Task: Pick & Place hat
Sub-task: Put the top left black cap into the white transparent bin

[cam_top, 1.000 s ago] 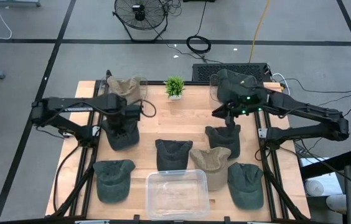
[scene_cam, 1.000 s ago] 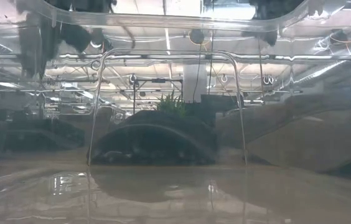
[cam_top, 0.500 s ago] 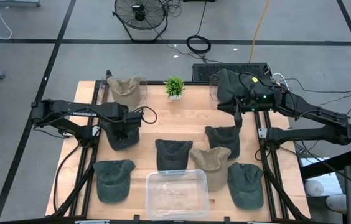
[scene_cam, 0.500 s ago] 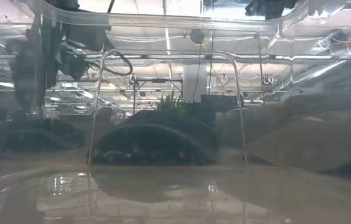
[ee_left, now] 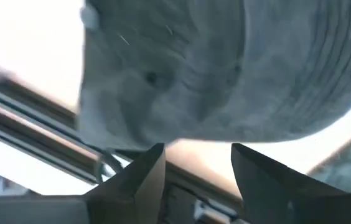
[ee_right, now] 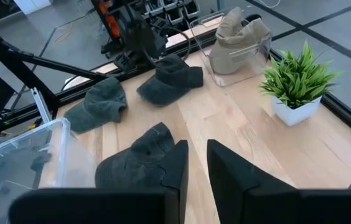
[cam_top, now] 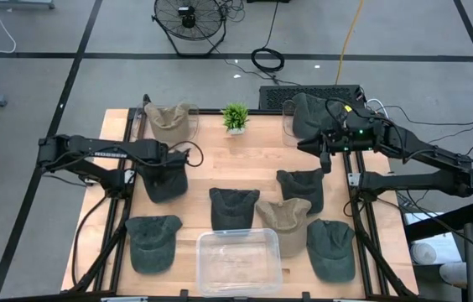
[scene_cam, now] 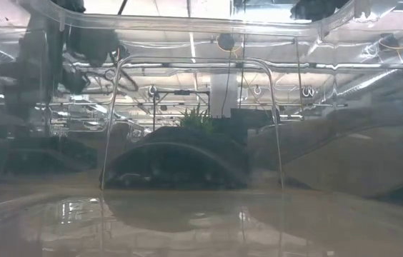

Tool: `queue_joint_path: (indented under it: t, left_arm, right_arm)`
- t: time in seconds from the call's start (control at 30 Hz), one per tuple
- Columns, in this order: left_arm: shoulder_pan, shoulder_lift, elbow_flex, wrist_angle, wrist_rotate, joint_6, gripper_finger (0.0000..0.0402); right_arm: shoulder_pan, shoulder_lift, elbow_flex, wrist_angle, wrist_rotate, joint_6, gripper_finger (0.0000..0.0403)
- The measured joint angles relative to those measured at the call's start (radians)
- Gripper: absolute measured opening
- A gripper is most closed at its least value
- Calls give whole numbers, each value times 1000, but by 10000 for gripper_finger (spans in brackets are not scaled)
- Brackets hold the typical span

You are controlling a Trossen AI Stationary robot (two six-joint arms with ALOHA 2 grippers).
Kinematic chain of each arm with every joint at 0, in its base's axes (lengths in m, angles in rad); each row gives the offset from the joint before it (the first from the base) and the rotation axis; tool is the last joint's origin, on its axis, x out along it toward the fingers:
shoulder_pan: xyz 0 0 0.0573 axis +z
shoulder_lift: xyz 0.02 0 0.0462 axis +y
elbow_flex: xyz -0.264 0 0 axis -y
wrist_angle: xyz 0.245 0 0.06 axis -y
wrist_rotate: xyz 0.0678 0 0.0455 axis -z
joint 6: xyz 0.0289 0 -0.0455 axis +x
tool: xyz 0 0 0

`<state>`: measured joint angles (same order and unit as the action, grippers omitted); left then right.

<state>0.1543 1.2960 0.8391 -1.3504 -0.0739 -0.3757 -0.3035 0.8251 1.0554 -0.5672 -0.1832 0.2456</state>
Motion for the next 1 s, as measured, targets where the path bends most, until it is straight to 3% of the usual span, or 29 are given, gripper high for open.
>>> queue_joint_path:
  t: [0.3, 0.6, 1.0]
  left_arm:
    - [26, -65, -90, 162, -8, 28, 200]
    - [55, -67, -106, 195, 3, -101, 238]
    - [47, -66, -171, 275, 42, -96, 200]
  right_arm:
    - [0, 37, 0, 1, 0, 1, 50]
    - [0, 45, 0, 1, 0, 30, 50]
    - [0, 52, 0, 2, 4, 23, 50]
